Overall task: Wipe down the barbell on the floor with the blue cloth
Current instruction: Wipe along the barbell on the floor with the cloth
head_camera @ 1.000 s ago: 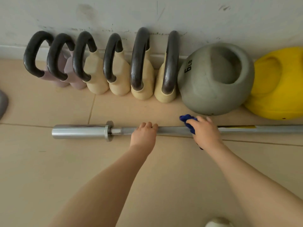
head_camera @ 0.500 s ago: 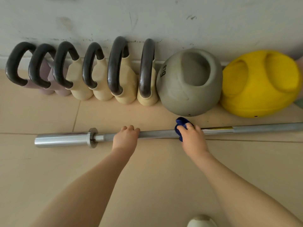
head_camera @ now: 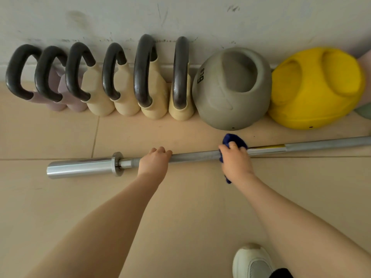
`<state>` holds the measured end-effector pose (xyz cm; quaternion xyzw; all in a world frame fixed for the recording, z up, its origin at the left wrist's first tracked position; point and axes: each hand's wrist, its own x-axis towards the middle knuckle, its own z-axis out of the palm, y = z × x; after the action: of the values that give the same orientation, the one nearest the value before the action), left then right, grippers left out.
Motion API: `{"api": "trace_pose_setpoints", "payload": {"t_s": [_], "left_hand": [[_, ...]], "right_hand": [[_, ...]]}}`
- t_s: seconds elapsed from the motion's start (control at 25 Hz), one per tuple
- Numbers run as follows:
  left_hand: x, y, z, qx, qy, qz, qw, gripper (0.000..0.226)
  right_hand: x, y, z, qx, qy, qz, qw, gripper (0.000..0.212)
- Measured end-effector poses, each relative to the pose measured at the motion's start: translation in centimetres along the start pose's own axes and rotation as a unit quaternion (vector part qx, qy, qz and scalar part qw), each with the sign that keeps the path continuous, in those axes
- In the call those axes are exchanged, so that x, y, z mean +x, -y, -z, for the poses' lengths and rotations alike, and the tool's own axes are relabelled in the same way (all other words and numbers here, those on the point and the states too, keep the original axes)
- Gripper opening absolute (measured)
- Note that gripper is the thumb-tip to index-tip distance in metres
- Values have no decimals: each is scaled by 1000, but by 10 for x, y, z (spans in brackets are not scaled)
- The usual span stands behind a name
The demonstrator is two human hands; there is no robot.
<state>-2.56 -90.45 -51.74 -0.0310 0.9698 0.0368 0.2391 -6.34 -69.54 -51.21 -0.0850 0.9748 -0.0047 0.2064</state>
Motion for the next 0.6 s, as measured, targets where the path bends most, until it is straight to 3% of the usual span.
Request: {"api": "trace_pose_setpoints", "payload": {"t_s": [0.16, 0.2, 0.28, 0.36, 0.48, 0.56, 0.6], "left_hand": [[-4, 14, -3, -34, 16, -4, 999, 52], [-8, 23, -5, -50, 18, -23, 998, 58], [-17, 45, -11, -49, 8, -71, 996, 62], [-24, 71, -20, 4, -69, -77, 995, 60], [-31, 101, -34, 67, -132, -27, 989, 49], [-36, 111, -39, 17, -81, -3, 997, 49], [-38, 113, -39, -9, -65, 1, 998, 48]], "right_hand": [[-1, 56, -15, 48, 21, 158, 986, 42], [1, 59, -16, 42, 15, 134, 990, 40], [0, 65, -18, 20, -30, 0, 999, 33], [-10, 96, -20, 17, -46, -32, 998, 34], [-30, 146, -33, 75, -18, 136, 988, 38], [-31, 142, -35, 70, -20, 200, 977, 39], [-28, 131, -37, 51, -49, 186, 980, 38]]}}
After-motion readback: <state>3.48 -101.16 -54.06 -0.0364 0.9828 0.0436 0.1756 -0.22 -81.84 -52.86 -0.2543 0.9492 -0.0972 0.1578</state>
